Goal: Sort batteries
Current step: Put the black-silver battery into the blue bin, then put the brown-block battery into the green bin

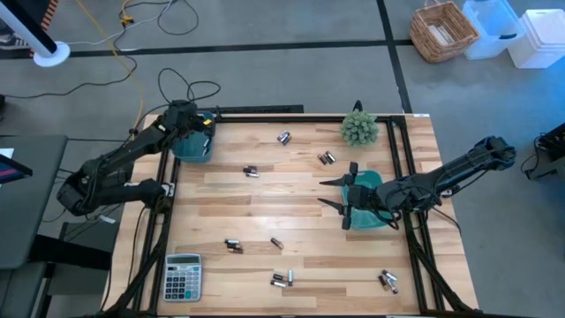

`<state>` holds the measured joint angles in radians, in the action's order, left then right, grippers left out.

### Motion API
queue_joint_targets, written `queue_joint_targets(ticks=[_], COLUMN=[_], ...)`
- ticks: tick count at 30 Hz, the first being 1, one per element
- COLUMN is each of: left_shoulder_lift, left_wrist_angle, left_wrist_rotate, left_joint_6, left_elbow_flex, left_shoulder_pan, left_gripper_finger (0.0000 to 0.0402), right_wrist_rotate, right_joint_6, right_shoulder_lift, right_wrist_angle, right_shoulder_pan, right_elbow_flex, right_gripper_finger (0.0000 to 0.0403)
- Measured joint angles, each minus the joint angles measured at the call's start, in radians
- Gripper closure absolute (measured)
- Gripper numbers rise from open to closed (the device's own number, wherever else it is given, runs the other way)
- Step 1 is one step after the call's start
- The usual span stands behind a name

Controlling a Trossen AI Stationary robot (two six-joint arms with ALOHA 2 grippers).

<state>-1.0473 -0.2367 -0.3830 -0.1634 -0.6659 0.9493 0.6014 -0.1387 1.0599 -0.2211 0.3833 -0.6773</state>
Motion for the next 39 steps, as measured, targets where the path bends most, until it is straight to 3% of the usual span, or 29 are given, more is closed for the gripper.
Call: queue_joint_targets(ticks=[9,16,21,25,31,39], left_shoulder_lift=[0.0,-0.015,-0.096,-0.152,-0.114,-0.015], left_wrist_angle=[0.0,0.03,0.015,0.07,0.171,0.135], left_wrist_rotate=[0.012,0.256,0.326,0.327,0.32,0.162], left_joint_6=[0.021,0.072,0.162,0.16,0.141,0.107], left_elbow_flex=[0.0,0.0,0.0,0.001,0.001,0.0], left_shoulder_pan=[-0.006,-0.098,-0.222,-0.334,-0.456,-0.627], left_gripper_finger=[0.0259,0.0259,0.026,0.026,0.026,0.026], right_wrist_rotate=[0.0,0.0,0.0,0.0,-0.001,-0.112], right_joint_6=[0.0,0.0,0.028,0.068,0.15,0.229], right_shoulder_lift=[0.0,0.0,0.0,0.007,0.034,0.167], right_wrist_angle=[0.0,0.0,0.0,0.003,0.062,0.072], right_shoulder_pan=[0.0,-0.001,-0.021,-0.049,-0.106,-0.162], right_elbow_flex=[0.0,0.0,0.0,0.0,0.001,-0.003], right_gripper_finger=[0.0179,0.0179,0.0179,0.0179,0.0179,0.0179])
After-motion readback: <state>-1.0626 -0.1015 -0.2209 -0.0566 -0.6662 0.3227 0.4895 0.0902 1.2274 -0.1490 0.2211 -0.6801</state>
